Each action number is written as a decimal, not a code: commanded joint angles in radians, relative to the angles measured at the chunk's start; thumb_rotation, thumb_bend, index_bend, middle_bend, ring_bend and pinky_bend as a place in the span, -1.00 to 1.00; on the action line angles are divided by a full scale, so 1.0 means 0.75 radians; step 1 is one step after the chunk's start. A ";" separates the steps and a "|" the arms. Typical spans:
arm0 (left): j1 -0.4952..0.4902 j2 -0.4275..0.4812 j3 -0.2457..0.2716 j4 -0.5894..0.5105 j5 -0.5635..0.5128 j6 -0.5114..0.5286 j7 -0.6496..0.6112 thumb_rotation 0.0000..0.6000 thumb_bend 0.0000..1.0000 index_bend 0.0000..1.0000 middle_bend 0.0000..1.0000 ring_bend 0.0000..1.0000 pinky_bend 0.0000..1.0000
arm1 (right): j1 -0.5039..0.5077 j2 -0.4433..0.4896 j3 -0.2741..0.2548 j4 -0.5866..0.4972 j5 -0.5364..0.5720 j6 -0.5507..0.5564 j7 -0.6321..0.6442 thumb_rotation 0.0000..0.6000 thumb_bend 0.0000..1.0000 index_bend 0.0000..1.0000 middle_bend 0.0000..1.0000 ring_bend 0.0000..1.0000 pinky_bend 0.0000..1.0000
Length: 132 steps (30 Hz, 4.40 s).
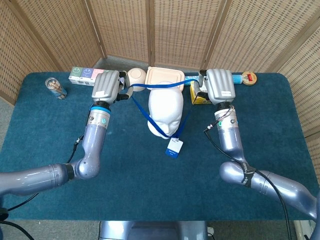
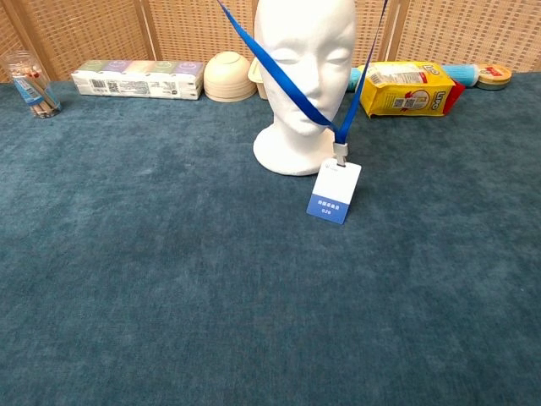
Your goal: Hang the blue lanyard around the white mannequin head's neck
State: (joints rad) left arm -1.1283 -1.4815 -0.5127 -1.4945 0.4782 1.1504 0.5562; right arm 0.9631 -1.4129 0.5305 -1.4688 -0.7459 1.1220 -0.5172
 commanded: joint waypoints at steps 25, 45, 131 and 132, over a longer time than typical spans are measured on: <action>-0.041 -0.113 0.029 0.209 0.015 -0.034 0.019 0.68 -0.19 0.30 1.00 1.00 0.98 | 0.141 -0.071 -0.042 0.260 0.126 -0.187 0.029 0.69 0.05 0.36 0.86 1.00 1.00; -0.072 -0.155 0.051 0.269 0.005 -0.033 0.113 0.63 -0.62 0.08 0.48 0.40 0.92 | 0.205 0.012 -0.086 0.325 0.257 -0.335 -0.039 -0.30 0.06 0.11 0.86 1.00 1.00; 0.878 0.505 0.663 -0.498 0.860 0.375 -0.423 0.46 -0.82 -0.16 -0.20 -0.39 -0.21 | -0.495 0.357 -0.397 -0.537 -0.280 0.411 0.506 -1.00 -0.38 0.02 0.39 0.62 0.83; 0.911 0.513 0.685 -0.485 0.893 0.395 -0.456 0.47 -0.82 -0.16 -0.20 -0.39 -0.21 | -0.517 0.357 -0.412 -0.550 -0.299 0.430 0.502 -1.00 -0.38 0.02 0.39 0.61 0.82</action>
State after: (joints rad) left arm -0.5130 -1.1279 -0.0554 -1.8693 1.0858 1.3941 0.2799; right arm 0.6137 -1.1503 0.2531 -1.8529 -0.9363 1.4147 -0.1346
